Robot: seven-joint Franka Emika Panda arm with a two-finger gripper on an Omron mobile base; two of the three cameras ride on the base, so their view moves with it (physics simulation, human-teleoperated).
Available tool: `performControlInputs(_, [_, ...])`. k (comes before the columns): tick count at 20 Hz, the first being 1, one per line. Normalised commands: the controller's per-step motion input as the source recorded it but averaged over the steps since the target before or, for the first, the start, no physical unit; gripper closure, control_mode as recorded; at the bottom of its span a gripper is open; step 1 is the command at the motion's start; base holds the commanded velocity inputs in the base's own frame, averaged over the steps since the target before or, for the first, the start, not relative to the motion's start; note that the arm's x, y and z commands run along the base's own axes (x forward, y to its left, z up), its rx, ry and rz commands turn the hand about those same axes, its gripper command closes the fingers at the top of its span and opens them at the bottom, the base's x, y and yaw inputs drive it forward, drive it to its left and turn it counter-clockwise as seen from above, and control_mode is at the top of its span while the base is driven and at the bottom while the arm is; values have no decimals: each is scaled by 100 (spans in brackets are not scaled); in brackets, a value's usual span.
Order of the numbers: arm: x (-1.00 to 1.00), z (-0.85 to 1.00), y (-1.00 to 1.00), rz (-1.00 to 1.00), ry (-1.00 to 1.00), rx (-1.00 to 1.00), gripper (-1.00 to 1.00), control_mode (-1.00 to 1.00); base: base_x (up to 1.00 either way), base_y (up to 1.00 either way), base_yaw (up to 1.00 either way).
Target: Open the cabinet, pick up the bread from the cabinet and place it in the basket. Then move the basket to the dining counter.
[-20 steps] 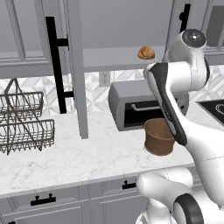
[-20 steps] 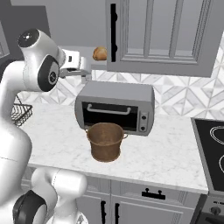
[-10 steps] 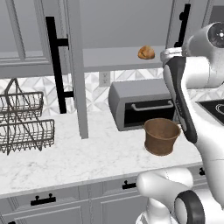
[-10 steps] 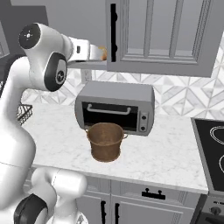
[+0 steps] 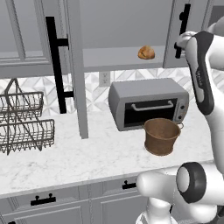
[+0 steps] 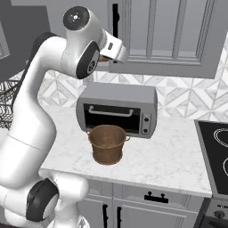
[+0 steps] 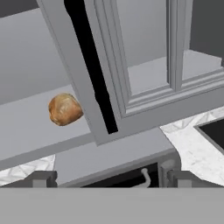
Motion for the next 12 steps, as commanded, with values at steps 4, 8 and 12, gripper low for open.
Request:
performControlInputs(4, [49,0,0,8,0,-1,-100,-100,0,0,0])
performControlInputs(8, [66,0,0,6,0,-1,-100,-100,0,0,0])
performControlInputs(12, [66,0,-26,4,0,0,-100,-100,0,0,0])
